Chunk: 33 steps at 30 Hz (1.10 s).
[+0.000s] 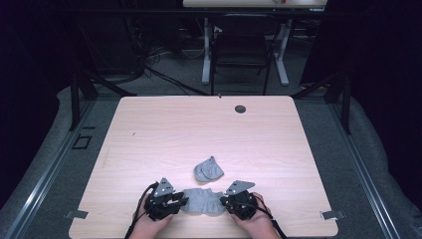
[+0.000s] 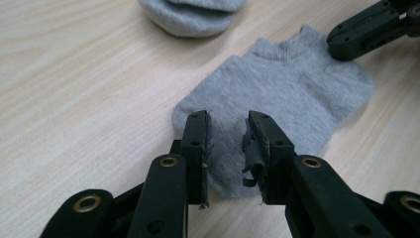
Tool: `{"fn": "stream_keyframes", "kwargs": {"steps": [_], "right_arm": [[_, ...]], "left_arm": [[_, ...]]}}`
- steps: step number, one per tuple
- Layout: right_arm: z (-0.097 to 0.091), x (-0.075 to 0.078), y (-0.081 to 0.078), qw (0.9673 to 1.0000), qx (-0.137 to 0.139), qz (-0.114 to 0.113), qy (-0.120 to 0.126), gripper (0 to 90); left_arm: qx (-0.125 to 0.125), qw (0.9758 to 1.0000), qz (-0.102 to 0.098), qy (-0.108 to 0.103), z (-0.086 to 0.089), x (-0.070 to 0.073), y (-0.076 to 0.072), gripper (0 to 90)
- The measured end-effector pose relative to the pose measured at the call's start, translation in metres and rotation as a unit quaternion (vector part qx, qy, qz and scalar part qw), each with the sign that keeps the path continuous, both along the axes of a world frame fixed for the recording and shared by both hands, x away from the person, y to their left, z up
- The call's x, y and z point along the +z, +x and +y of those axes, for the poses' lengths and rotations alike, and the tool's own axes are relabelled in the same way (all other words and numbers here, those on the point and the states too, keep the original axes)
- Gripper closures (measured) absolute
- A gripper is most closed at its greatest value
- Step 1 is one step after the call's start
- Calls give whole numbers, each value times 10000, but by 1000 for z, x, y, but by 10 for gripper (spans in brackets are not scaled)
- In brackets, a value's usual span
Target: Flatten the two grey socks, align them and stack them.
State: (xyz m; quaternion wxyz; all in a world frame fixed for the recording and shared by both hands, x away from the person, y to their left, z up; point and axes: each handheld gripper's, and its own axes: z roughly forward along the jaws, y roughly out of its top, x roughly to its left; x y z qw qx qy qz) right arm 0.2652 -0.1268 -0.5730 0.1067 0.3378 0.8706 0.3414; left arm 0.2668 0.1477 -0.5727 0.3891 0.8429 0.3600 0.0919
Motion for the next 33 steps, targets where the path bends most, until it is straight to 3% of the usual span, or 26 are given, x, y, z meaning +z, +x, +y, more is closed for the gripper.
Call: {"fn": "stream_keyframes", "kwargs": {"steps": [15,27,33], "right_arm": [[-5,2,-4,9999,-42,-2,-135,891],[-7,4,-8,9995,21,74,-291,897],[-8,3,-7,9997,14,75,-229,895]], "left_arm": [[-166,9998,-12,91,-2,-6,-9,710],[-157,9998,137,-60,3,-6,-14,712],[-96,9997,176,-130,3,-7,-15,712]]}}
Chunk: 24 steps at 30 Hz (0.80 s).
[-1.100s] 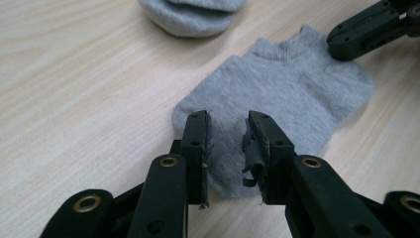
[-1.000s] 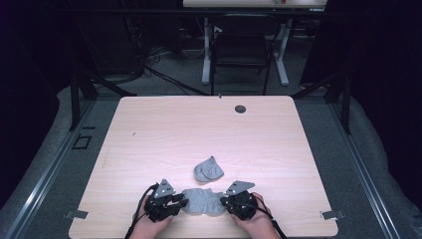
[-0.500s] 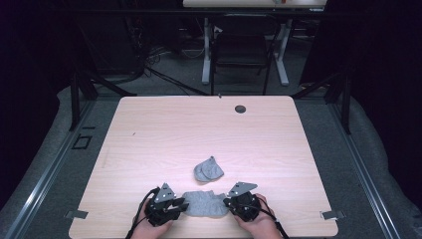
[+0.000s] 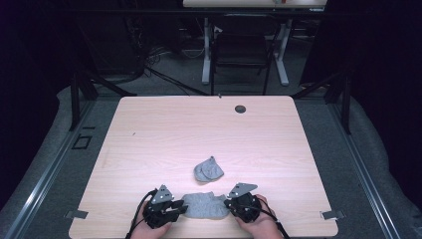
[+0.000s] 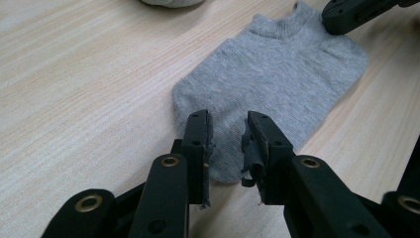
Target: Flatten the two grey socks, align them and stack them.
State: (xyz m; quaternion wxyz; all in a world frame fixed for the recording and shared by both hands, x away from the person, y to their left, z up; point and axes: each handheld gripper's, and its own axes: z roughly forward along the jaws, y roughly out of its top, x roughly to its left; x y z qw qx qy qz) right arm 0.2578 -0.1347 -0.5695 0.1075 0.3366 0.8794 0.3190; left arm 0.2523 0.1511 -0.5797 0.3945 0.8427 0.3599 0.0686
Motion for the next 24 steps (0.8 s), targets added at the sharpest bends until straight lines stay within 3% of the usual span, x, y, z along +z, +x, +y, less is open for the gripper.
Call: {"fn": "stream_keyframes", "kwargs": {"steps": [8,10,15,24], "right_arm": [[0,1,1,10000,37,-16,40,848],[1,2,1,9999,44,-116,97,838],[-1,8,1,9995,34,-221,234,800],[0,11,7,9988,-39,-277,397,715]], "left_arm": [[-54,10000,24,-26,-1,2,1,705],[-74,10000,-22,-29,-1,4,1,701],[26,9997,-98,-200,1,11,2,679],[187,9995,-166,-180,7,11,10,623]]}}
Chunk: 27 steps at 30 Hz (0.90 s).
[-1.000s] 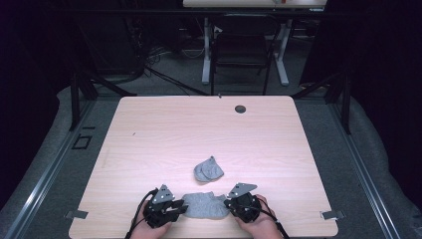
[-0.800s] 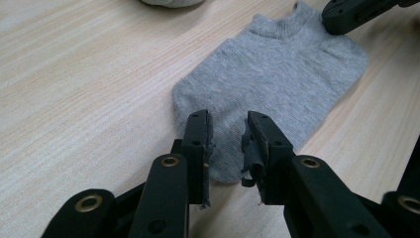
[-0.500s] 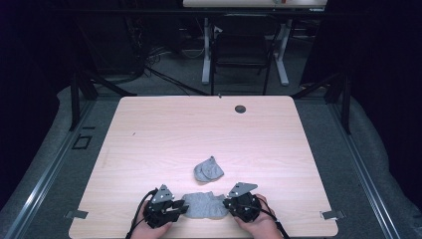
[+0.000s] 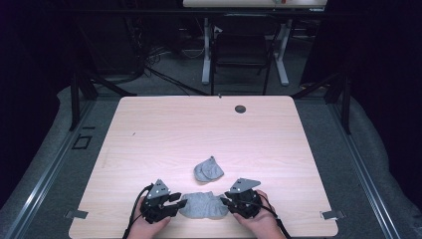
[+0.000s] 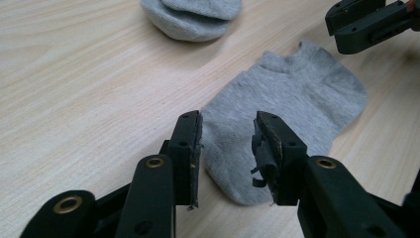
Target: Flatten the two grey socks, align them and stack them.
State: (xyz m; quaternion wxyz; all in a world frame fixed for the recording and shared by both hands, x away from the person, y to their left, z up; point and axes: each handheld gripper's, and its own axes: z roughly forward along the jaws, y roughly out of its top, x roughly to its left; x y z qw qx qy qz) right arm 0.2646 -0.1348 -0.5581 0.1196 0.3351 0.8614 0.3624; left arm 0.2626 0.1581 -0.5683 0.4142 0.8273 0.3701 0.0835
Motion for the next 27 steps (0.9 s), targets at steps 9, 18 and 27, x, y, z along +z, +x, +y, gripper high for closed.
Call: {"fn": "stream_keyframes", "kwargs": {"steps": [9,18,27], "right_arm": [[3,7,10,10000,-83,-41,5,639],[11,22,31,9999,-100,-31,77,658],[27,24,60,9996,-230,-85,-112,750]], "left_arm": [[167,9998,-34,-60,4,1,7,588],[241,9996,-88,-71,9,2,11,577],[282,9995,-49,-115,13,1,12,577]]}}
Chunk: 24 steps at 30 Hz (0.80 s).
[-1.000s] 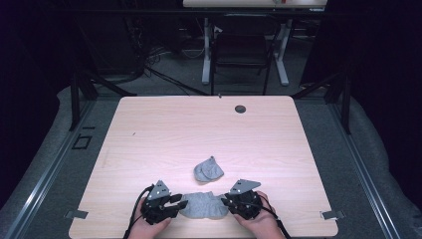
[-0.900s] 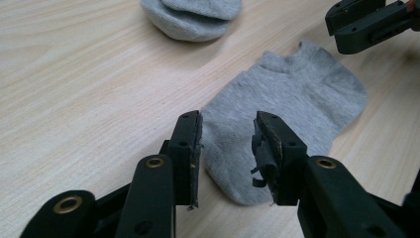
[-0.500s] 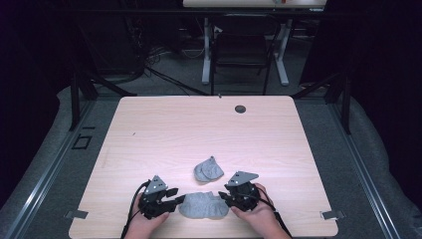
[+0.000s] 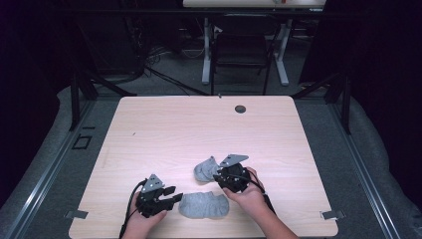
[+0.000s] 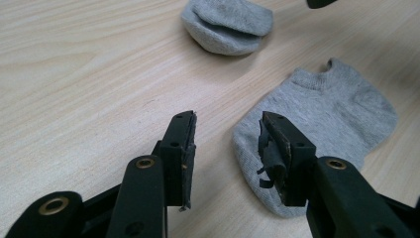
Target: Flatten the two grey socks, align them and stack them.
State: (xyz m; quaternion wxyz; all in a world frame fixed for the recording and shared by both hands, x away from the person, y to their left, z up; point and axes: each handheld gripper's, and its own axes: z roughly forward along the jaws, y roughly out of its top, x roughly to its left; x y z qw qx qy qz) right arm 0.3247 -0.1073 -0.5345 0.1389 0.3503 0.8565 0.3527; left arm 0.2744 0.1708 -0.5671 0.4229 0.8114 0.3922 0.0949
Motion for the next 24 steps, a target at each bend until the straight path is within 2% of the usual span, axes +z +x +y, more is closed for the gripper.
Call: {"fn": "stream_keyframes", "kwargs": {"steps": [9,13,16,19,21,24], "right_arm": [[24,-13,15,9999,12,19,-105,759],[35,-19,18,9998,33,-46,-191,722],[38,-23,20,9993,52,-97,-361,709],[40,-27,22,9986,52,-9,-522,709],[40,-29,23,9980,37,-8,-623,721],[41,-31,24,9979,-30,-13,-645,779]], "left_arm": [[8,10000,-15,14,-1,-1,0,577],[-17,10000,-6,26,0,0,1,577],[-10,10000,-11,20,0,0,1,577],[17,10000,-16,-7,0,0,1,577],[44,10000,-45,-4,0,-1,1,577],[38,10000,-53,-3,0,-1,2,577]]}}
